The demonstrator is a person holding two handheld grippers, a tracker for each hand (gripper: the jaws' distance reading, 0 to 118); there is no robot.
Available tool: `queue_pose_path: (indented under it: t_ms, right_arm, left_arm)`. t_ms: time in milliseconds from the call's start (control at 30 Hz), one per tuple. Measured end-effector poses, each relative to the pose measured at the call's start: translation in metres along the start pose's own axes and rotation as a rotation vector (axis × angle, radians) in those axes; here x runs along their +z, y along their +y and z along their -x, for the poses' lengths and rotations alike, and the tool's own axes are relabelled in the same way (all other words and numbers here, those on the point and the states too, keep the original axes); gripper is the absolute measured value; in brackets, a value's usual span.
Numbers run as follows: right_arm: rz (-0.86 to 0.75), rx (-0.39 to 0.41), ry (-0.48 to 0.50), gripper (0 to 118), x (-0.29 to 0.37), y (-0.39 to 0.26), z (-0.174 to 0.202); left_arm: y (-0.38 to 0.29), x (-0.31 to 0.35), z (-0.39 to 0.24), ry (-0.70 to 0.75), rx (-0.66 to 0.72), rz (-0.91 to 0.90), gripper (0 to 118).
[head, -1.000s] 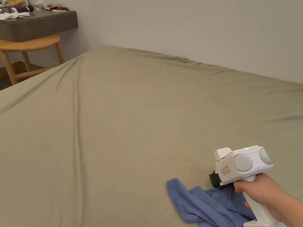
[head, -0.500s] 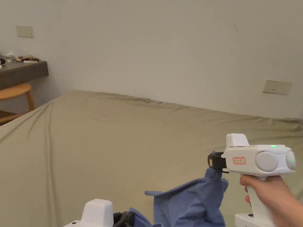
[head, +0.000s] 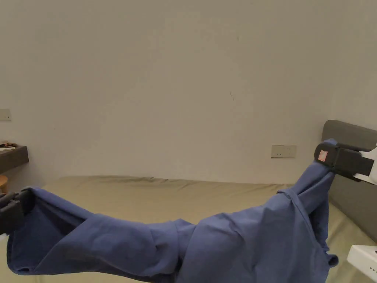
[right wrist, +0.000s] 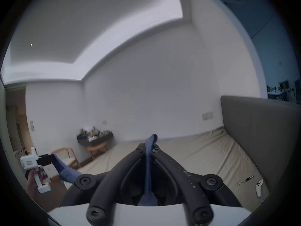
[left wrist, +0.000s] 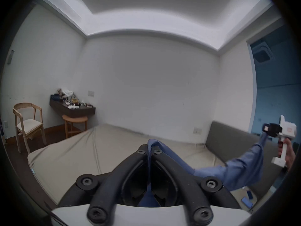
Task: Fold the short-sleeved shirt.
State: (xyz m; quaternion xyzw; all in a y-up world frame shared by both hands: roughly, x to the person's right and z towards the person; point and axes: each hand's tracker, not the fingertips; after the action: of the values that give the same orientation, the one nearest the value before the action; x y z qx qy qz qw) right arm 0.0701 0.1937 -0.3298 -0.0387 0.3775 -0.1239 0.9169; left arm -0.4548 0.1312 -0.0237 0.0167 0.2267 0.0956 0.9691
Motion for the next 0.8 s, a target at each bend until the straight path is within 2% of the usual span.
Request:
queue_pose_path:
  t_ms: [100, 133, 267, 333, 467, 633, 733, 800]
  right_arm:
    - [-0.129, -0.013, 0.021, 5, 0.061, 0.025, 0.014]
    - [-0.179, -0.028, 0.01, 5, 0.077, 0.032, 0.012]
    - [-0.287, -0.094, 0.07, 5, 0.142, 0.054, 0.012]
    - [-0.337, -0.099, 0.071, 5, 0.172, 0.061, 0.017]
    - [-0.353, -0.059, 0.088, 5, 0.214, 0.061, 0.026]
    - [-0.371, -0.028, 0.075, 5, 0.232, 0.063, 0.033]
    - [-0.336, 0.001, 0.051, 5, 0.216, 0.064, 0.03]
    - [-0.302, -0.01, 0.036, 5, 0.194, 0.067, 0.022]
  left_arm:
    - [0.036, 0.029, 0.001, -0.049, 0.077, -0.109, 1]
    - [0.047, 0.038, 0.001, -0.061, 0.09, -0.136, 1]
    - [0.082, 0.075, -0.002, -0.123, 0.102, -0.226, 1]
    - [0.095, 0.094, -0.003, -0.16, 0.116, -0.246, 1]
    - [0.107, 0.123, -0.005, -0.193, 0.076, -0.273, 1]
    - [0.112, 0.129, 0.001, -0.204, 0.039, -0.29, 1]
    - [0.115, 0.109, -0.001, -0.203, 0.02, -0.266, 1]
    - [0.115, 0.087, -0.005, -0.199, 0.015, -0.235, 1]
